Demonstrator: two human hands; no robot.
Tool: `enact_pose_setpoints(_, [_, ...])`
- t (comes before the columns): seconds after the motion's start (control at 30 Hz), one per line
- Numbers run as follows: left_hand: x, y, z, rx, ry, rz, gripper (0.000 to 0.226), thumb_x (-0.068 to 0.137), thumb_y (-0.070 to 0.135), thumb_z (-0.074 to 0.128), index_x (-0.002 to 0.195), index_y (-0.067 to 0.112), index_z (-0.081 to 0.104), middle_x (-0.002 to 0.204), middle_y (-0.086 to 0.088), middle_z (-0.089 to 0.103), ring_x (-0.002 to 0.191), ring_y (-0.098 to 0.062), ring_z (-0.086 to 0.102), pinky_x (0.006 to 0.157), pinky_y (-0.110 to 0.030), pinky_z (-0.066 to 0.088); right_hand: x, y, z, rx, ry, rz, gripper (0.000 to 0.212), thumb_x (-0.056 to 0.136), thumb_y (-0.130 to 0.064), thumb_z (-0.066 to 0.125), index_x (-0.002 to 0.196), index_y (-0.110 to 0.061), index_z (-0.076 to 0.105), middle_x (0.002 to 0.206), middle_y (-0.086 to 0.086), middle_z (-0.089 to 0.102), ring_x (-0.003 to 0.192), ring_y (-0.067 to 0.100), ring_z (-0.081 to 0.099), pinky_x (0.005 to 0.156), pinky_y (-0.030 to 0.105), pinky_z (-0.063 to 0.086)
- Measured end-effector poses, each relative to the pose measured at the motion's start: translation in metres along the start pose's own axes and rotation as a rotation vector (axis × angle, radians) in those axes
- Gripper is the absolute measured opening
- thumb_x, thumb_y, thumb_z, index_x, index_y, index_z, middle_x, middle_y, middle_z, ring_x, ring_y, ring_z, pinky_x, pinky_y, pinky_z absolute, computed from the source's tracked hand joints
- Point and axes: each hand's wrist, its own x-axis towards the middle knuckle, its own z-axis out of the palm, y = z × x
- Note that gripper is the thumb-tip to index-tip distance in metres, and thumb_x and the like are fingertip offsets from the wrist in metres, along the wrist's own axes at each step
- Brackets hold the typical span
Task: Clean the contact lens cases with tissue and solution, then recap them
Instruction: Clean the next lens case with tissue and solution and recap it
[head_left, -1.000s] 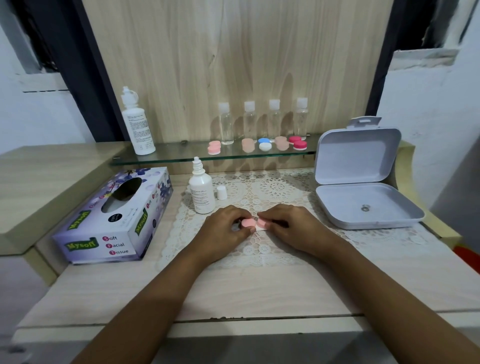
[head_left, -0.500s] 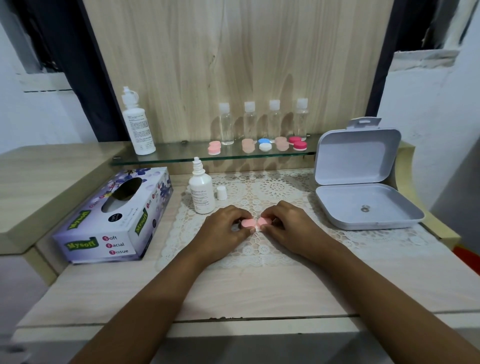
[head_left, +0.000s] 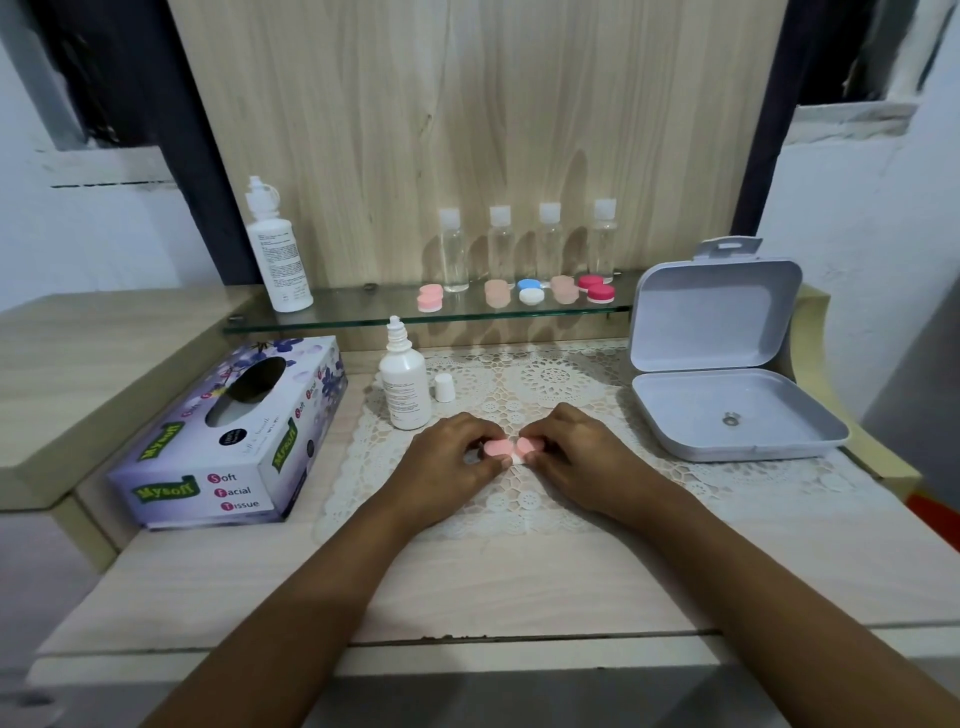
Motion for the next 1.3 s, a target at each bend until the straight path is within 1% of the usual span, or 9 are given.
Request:
enact_pose_setpoints(0.33, [0.001,0.000,0.000,0.004,-0.005,0.004,0.022,0.083,0.025,0.068,0.104,0.018,0.067,0.097,0.009,0.061,0.093,-0.007,0.055,0.087,-0.028,0.046,0.000,-0.001,-0.001,0.016,-0.014,0.029,0.028,0.086,-0.020,0.062,0.112,-0.010,0.063,0.091,-0.001,0.044,0.081,0.010,0.044,0.067,0.003,0.031])
enact_pose_setpoints(0.43, [0.000,-0.001,0.001,0.013,-0.010,0.007,0.022,0.084,0.026,0.067,0.105,0.019,0.066,0.099,0.009,0.061,0.095,-0.007,0.054,0.089,-0.029,0.045,-0.002,0.000,0.000,0.012,0.024,-0.009,0.027,0.086,-0.018,0.062,0.112,-0.009,0.065,0.088,0.000,0.046,0.079,0.012,0.046,0.067,0.008,0.030])
enact_pose_setpoints(0.6, [-0.001,-0.003,0.000,0.052,-0.039,0.017,0.028,0.085,0.027,0.063,0.113,0.021,0.062,0.103,0.010,0.058,0.098,-0.007,0.051,0.091,-0.030,0.043,-0.003,0.003,0.004,-0.051,0.050,-0.022,0.034,0.081,-0.025,0.055,0.108,-0.007,0.067,0.090,0.008,0.059,0.083,0.026,0.055,0.077,0.029,0.041])
enact_pose_setpoints(0.8, [-0.001,-0.002,-0.001,0.109,-0.061,0.046,0.029,0.088,0.024,0.060,0.117,0.019,0.062,0.107,0.003,0.058,0.099,-0.010,0.051,0.090,-0.028,0.041,-0.004,0.005,0.004,-0.081,0.078,0.040,0.049,0.080,-0.035,0.050,0.120,-0.008,0.060,0.107,0.010,0.062,0.100,0.029,0.055,0.087,0.032,0.043])
enact_pose_setpoints(0.97, [0.000,0.001,-0.006,0.108,-0.023,0.032,0.022,0.087,0.024,0.061,0.108,0.017,0.065,0.097,0.007,0.055,0.090,-0.006,0.052,0.075,-0.008,0.037,-0.005,0.006,0.006,-0.102,0.040,0.066,0.056,0.086,-0.042,0.049,0.130,-0.007,0.051,0.125,0.010,0.055,0.117,0.023,0.049,0.094,0.021,0.034])
enact_pose_setpoints(1.07, [0.000,0.001,-0.010,0.126,0.033,0.005,0.024,0.088,0.024,0.061,0.109,0.015,0.064,0.096,0.008,0.053,0.089,-0.008,0.051,0.072,-0.009,0.035,-0.004,0.006,0.006,-0.146,0.003,0.083,0.055,0.092,-0.038,0.049,0.137,-0.006,0.042,0.136,0.009,0.047,0.125,0.023,0.042,0.102,0.025,0.031])
enact_pose_setpoints(1.17, [0.004,0.006,-0.016,0.178,0.124,0.002,0.026,0.087,0.026,0.062,0.110,0.013,0.063,0.100,0.003,0.056,0.091,-0.011,0.052,0.074,-0.017,0.036,-0.003,0.004,0.007,-0.174,-0.026,0.094,0.054,0.087,-0.048,0.035,0.112,-0.005,0.055,0.115,0.009,0.056,0.109,0.026,0.049,0.094,0.031,0.038])
enact_pose_setpoints(1.23, [0.010,0.011,-0.021,0.274,0.200,0.015,0.029,0.088,0.031,0.061,0.109,0.012,0.063,0.101,0.001,0.057,0.092,-0.013,0.053,0.072,-0.023,0.038,-0.002,0.005,0.008,-0.192,-0.025,0.097,0.057,0.080,-0.054,0.022,0.088,-0.008,0.055,0.095,0.006,0.054,0.094,0.025,0.050,0.085,0.033,0.040])
enact_pose_setpoints(1.3, [0.020,0.018,-0.029,0.392,0.274,0.044,0.032,0.088,0.034,0.059,0.110,0.011,0.062,0.103,-0.002,0.058,0.095,-0.017,0.053,0.071,-0.025,0.038,-0.002,0.006,0.009,-0.201,-0.009,0.084,0.055,0.078,-0.053,0.019,0.080,-0.009,0.052,0.089,0.004,0.053,0.089,0.024,0.049,0.081,0.033,0.039])
